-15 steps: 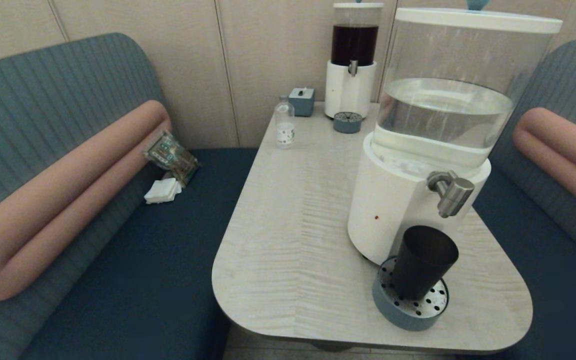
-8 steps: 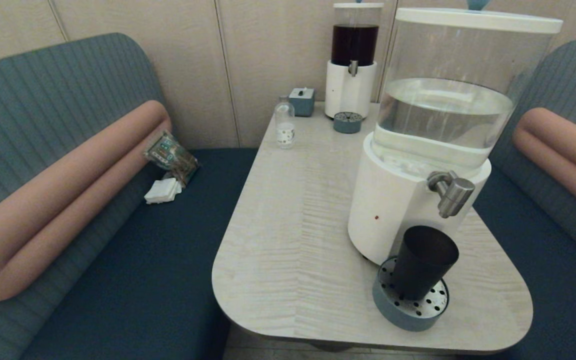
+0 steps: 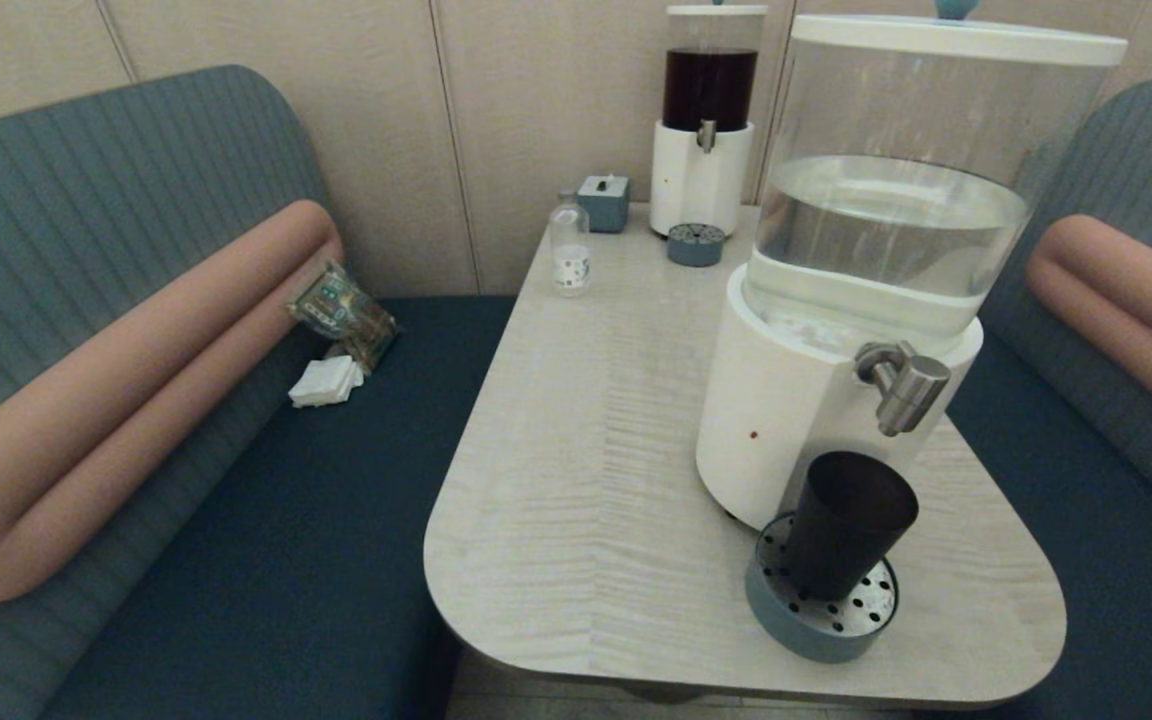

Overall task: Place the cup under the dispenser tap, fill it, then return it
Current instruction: Turn on the faucet

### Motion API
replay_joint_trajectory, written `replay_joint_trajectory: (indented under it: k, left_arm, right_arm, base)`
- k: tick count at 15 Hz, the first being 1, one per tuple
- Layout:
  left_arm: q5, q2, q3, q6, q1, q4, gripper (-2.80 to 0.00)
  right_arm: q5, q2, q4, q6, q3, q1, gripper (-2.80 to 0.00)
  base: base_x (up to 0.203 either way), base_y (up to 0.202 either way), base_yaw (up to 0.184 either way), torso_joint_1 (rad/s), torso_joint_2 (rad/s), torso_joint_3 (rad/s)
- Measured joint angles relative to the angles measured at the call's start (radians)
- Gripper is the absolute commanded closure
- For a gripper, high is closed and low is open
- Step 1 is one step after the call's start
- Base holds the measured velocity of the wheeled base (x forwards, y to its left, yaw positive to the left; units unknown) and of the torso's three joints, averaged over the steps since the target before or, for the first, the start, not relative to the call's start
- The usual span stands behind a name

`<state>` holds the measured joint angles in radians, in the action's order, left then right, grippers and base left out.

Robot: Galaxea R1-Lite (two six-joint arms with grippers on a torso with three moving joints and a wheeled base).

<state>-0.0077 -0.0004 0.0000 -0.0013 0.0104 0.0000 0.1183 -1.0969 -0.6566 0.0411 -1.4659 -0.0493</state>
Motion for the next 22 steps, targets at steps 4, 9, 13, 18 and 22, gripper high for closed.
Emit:
replay_joint_trajectory:
  k: [4,9,13,18,22]
  left_arm:
    - [0.000,0.000,0.000,0.000,0.000,0.000,0.00]
    - [0.000,0.000,0.000,0.000,0.000,0.000,0.00]
    - [0.000,0.000,0.000,0.000,0.000,0.000,0.00]
    - [0.000,0.000,0.000,0.000,0.000,0.000,0.00]
    - [0.000,0.000,0.000,0.000,0.000,0.000,0.00]
  right_arm:
    - [0.010,-0.279,-0.178,-0.054,-0.235,-0.058,0.00]
    - [0.069,-0.454,-0.208,-0.135,-0.321,-0.146,0.00]
    - [0.084,-0.517,-0.198,-0.140,-0.313,-0.152,0.00]
    - [0.111,-0.520,-0.187,-0.139,-0.293,-0.162,0.00]
    - [0.113,-0.495,-0.178,-0.137,-0.258,-0.164,0.00]
  base:
    - [0.000,0.000,0.000,0.000,0.00,0.000]
    - [0.000,0.000,0.000,0.000,0.00,0.000]
    - [0.000,0.000,0.000,0.000,0.00,0.000]
    - [0.000,0.000,0.000,0.000,0.00,0.000]
    - [0.000,0.000,0.000,0.000,0.00,0.000]
